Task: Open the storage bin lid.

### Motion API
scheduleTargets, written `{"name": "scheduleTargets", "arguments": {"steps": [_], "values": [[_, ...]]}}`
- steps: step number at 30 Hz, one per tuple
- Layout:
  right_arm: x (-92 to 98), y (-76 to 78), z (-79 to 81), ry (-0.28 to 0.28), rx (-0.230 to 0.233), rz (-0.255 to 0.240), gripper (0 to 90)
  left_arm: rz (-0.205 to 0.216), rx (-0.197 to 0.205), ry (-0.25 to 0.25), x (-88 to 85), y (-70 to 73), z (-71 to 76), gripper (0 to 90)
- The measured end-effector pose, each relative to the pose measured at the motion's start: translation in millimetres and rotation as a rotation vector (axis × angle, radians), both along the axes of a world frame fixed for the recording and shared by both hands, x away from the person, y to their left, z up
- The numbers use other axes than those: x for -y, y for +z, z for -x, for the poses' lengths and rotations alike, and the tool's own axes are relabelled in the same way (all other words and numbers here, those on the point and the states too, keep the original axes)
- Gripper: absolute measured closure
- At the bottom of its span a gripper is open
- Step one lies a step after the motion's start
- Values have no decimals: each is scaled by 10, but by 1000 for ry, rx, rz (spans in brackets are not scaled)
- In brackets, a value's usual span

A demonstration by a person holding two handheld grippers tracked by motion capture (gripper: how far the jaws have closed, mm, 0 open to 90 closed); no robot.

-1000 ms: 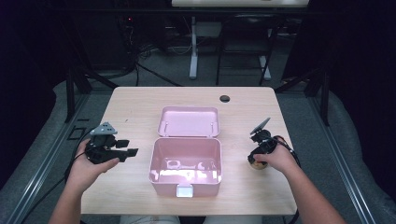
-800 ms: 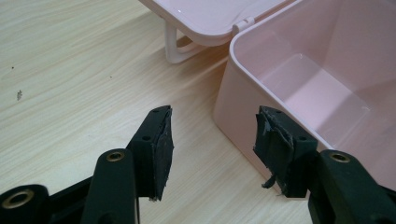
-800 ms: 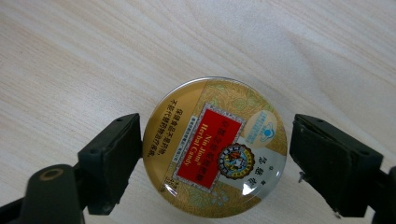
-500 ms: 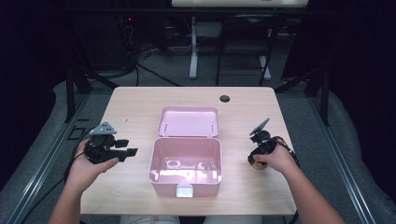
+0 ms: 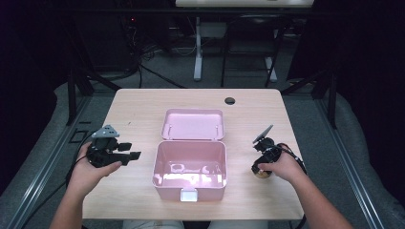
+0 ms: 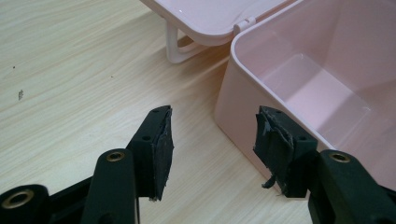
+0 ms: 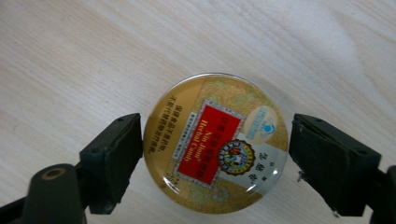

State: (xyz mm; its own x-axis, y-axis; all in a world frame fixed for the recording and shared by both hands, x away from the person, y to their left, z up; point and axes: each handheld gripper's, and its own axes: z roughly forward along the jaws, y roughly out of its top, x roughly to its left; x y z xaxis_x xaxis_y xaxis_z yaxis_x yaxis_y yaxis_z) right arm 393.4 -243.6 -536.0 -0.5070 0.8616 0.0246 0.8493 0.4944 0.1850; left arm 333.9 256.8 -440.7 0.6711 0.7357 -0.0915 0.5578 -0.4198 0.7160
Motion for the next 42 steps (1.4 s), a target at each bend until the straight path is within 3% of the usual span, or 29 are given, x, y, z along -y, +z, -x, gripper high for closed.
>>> {"name": "scheduleTargets", "arguments": {"steps": [5,16,42], "values": [[11,-31,-12,-22,-10,-12,159,1,0,0,0,-2,-1,459],[-21,-103,-23,3,-45,15,156,4,0,1,0,-13,-7,459],[-61,-162,-34,-2,-55,45,190,-1,-5,1,0,-20,-10,459]]}}
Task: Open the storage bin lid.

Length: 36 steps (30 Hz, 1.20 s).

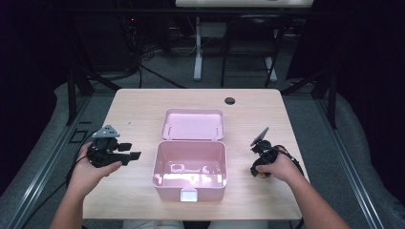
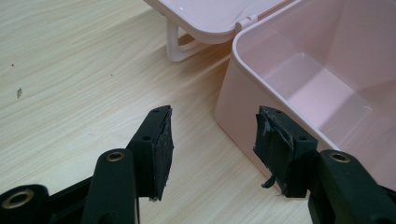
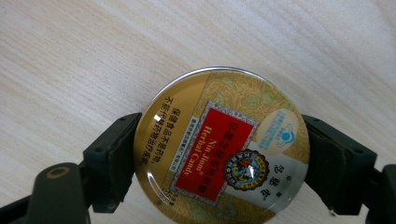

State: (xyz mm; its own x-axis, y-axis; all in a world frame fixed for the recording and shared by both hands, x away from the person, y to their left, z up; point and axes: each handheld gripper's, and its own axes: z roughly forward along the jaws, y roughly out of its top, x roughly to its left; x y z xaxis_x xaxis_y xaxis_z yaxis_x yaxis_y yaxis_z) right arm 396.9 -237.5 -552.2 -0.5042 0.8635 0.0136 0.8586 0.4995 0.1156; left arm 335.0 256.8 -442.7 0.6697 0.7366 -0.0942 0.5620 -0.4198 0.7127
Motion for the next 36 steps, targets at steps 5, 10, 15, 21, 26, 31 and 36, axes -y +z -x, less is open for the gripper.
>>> {"name": "scheduleTargets", "arguments": {"steps": [5,10,15,21,26,31,36], "values": [[-11,-1,-8,9,-3,12,194,-2,0,-2,-6,-2,-3,459],[-9,-7,-12,7,-3,6,196,1,-2,0,-6,-5,-4,459],[-17,58,-24,11,-16,5,196,0,-1,0,-8,-8,-8,459],[-39,125,-27,27,-8,7,197,2,-3,1,-11,-11,-7,459],[-62,155,-18,22,-7,7,197,3,-3,0,-14,-8,-5,459],[-90,216,-13,42,0,3,197,2,-3,0,-15,-11,-8,459],[-123,317,-7,69,3,4,197,1,-6,0,-17,-13,-12,459]]}}
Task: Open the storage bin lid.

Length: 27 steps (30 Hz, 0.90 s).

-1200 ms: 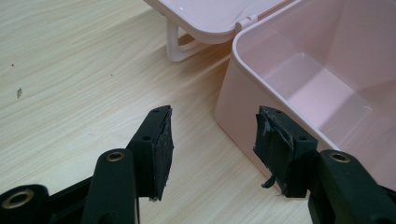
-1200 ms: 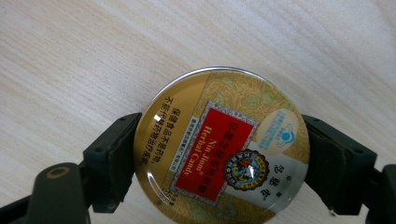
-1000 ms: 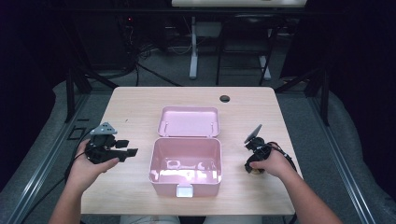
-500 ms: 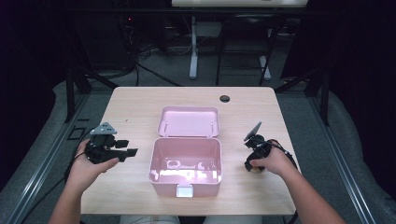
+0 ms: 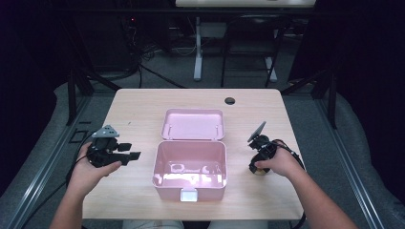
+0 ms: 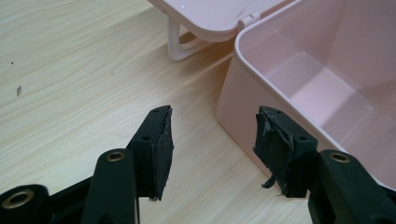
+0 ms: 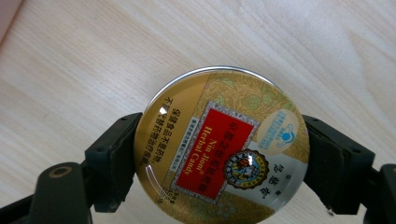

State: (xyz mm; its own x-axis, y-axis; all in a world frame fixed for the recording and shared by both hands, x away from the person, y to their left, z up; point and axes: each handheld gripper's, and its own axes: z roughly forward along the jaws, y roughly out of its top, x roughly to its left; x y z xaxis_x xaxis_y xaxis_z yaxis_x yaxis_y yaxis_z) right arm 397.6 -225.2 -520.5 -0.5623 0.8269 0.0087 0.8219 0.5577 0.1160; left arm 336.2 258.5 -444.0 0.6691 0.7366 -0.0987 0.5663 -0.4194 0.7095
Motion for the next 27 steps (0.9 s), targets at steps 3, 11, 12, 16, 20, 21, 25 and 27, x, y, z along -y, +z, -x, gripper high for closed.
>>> {"name": "scheduleTargets", "arguments": {"steps": [3,11,12,16,20,21,25,27], "values": [[-25,73,5,20,1,6,198,-1,0,0,1,-1,0,459],[-115,282,35,63,2,21,198,4,5,3,-6,4,7,459],[-129,312,38,73,3,25,198,4,6,3,-7,4,8,459],[-198,439,52,110,-8,36,198,5,4,4,-7,0,4,459],[-276,559,58,153,-23,45,198,5,4,2,-5,-1,4,460],[-300,589,61,162,-26,47,198,5,4,3,-5,-1,4,459],[-398,695,70,210,-32,56,198,5,1,2,-8,-2,3,459],[-449,751,78,229,-34,55,198,6,-2,2,-8,-7,1,460]]}}
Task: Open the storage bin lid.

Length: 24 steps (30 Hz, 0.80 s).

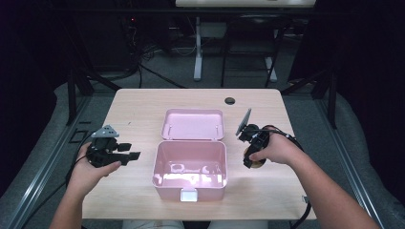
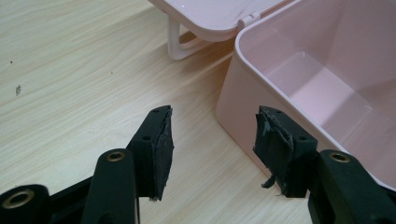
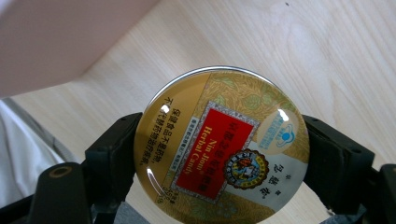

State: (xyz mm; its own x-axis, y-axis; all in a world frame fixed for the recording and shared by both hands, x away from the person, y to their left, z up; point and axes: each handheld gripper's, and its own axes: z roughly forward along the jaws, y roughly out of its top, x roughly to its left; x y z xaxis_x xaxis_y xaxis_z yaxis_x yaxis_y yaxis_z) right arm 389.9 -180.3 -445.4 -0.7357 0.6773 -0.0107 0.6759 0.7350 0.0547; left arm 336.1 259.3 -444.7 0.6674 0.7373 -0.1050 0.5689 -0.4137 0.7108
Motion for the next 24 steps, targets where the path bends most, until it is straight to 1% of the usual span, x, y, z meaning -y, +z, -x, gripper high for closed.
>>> {"name": "scheduleTargets", "arguments": {"steps": [4,7,11,13,21,24], "values": [[-90,125,15,35,5,-6,198,1,2,-1,1,-5,-3,460],[-158,212,27,51,3,-23,198,2,1,0,-2,-5,-2,460],[-243,309,38,82,2,-16,198,4,2,0,-9,-3,-3,460],[-282,352,43,97,5,-20,198,4,1,-1,-12,-2,-3,460],[-456,449,64,151,-2,-31,198,5,1,-2,-23,6,-1,460],[-538,473,69,174,3,-33,199,5,1,-2,-23,6,1,460]]}}
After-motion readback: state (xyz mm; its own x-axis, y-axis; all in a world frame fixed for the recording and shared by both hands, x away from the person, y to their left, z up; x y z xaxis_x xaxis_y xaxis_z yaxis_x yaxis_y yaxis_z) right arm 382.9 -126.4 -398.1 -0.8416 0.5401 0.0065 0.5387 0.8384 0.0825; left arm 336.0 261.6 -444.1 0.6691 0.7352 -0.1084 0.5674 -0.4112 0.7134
